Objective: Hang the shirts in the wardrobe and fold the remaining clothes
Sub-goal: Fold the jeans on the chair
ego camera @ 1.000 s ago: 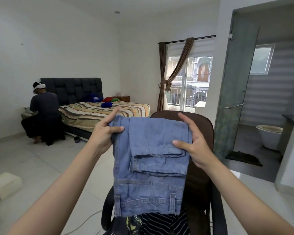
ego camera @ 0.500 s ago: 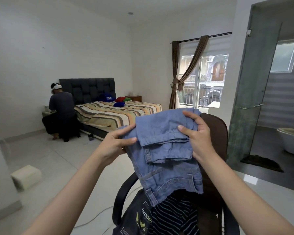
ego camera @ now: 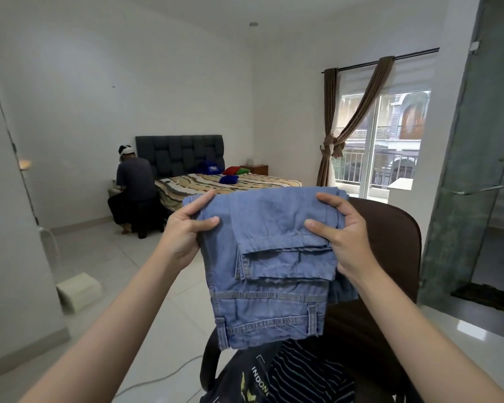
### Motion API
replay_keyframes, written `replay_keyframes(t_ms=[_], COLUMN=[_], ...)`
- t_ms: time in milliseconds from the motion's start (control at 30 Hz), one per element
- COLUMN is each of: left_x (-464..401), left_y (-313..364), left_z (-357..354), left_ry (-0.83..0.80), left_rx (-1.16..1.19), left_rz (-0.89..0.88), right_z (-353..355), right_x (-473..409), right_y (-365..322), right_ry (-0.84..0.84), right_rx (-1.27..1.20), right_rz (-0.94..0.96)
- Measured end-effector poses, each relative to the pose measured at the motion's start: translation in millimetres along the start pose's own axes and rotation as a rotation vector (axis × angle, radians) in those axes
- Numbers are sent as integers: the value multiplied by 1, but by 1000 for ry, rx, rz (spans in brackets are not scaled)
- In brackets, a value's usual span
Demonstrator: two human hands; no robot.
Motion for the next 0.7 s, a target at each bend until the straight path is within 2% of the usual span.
replay_keyframes(t_ms=[67,133,233,300,333,400,467,500,567,700], left_x=[-3,-3,6,16,21,29,34,32,26,19], left_y=[0,1,4,5,5,-2,-16,-25,-39,-59], left_z=[2,5,9,5,2,-13,-30,-33,-34,-18], left_ry=[10,90,360,485,471,292,108,77,111,159], left_rx=[-98,-313,-658,-629,-538,-321,-298,-343,-386,-327], left_rz=[0,47,31,-86,-97,64,274,327,374,518], right_z=[0,-3,-11,-15,-16,-20,-25,-28,-31,-33], right_x=[-7,-14,-20,-21,-21,-20,-17,-15,-12,-11], right_y=[5,11,20,32,39,52,64,69,78,94], right_ry=[50,59,23,-17,-35,-71,-111,-137,-194,-282], right_rx=[18,26,27,45,56,79,114,123,123,107], right_rz=[4,-3,-10,-16,-16,-17,-1,7,12,-8])
Point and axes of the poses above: each hand's wrist, its own x-axis away from the middle knuckle, its own z-axis out of the back of the hand, y = z × x, the point moved 2 cm from there along -x, towards the middle knuckle, and after that the axes turned 4 degrees about x, right-handed, at the moved point
